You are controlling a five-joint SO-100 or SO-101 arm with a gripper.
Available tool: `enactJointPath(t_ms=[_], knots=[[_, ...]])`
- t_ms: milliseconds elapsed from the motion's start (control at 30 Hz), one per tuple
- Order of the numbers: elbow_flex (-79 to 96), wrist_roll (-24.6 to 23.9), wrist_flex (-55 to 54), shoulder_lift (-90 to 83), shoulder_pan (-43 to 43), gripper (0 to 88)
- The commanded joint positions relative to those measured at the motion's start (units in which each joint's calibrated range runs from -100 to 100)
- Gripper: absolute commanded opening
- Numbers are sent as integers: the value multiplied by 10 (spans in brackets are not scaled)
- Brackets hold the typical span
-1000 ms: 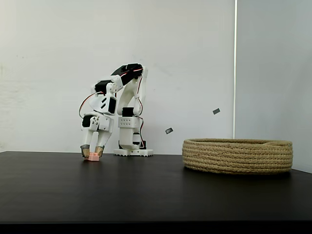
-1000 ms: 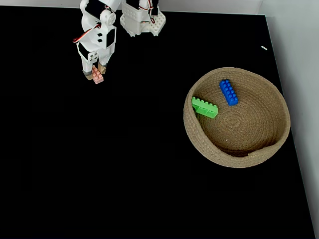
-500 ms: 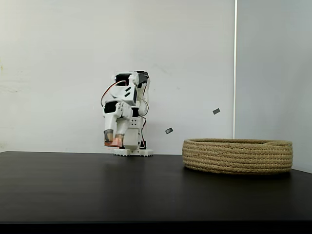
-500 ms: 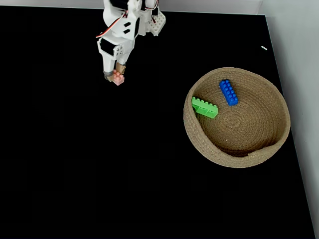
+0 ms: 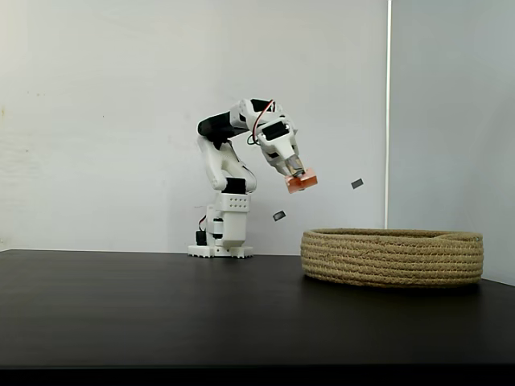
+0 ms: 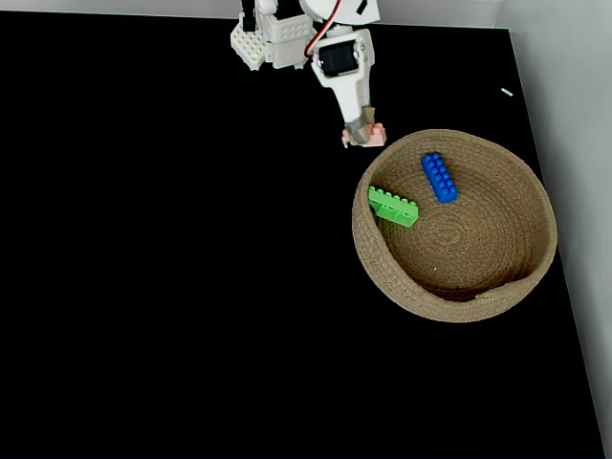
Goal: Place the lego blocks in the tray
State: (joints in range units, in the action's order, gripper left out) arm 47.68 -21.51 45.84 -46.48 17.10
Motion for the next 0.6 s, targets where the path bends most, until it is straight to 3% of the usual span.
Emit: enactJointPath(t_ms=[0,200,267,567], knots=[[-106,-24,-46,86,38,1],[-134,-6,-134,181,113,2],[-138,6,-148,203,128,144],[-138,-12,-147,222,118,332]])
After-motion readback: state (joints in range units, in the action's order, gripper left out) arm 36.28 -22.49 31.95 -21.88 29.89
